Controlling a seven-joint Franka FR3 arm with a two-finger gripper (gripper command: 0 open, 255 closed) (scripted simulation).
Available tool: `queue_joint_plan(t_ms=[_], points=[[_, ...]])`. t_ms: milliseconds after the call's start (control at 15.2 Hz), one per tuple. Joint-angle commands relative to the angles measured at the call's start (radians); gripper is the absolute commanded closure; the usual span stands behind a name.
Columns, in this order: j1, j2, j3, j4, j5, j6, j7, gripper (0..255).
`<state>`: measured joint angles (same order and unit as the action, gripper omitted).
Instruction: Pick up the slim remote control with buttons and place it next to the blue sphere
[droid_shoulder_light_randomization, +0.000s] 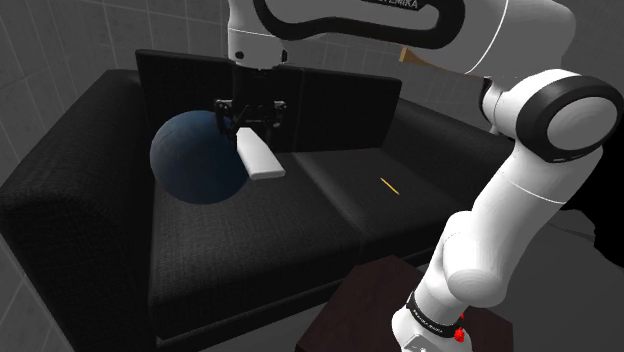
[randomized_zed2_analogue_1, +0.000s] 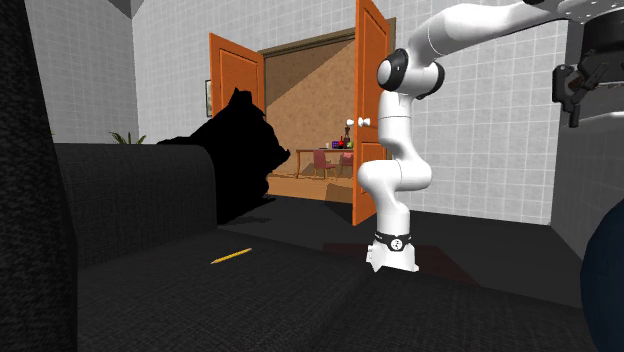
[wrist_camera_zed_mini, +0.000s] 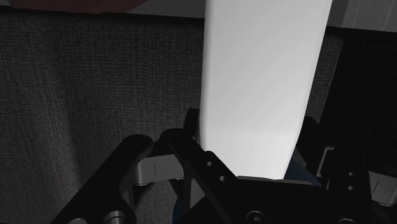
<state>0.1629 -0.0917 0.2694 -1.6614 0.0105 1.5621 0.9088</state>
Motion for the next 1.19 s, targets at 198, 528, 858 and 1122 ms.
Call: queue_joint_plan(t_ms=[198,528,858,1122], points=[[-0.001,-0.015,-0.002,-0.087,0.004,0.073,-0.004,255],[0.000,-0.024,-0.002,-0.164,0.006,0.141,-0.005,255],[0.000,-0.027,-0.001,-0.234,0.007,0.209,-0.005,255],[0.001,-0.025,0.000,-0.286,0.007,0.263,-0.004,255]])
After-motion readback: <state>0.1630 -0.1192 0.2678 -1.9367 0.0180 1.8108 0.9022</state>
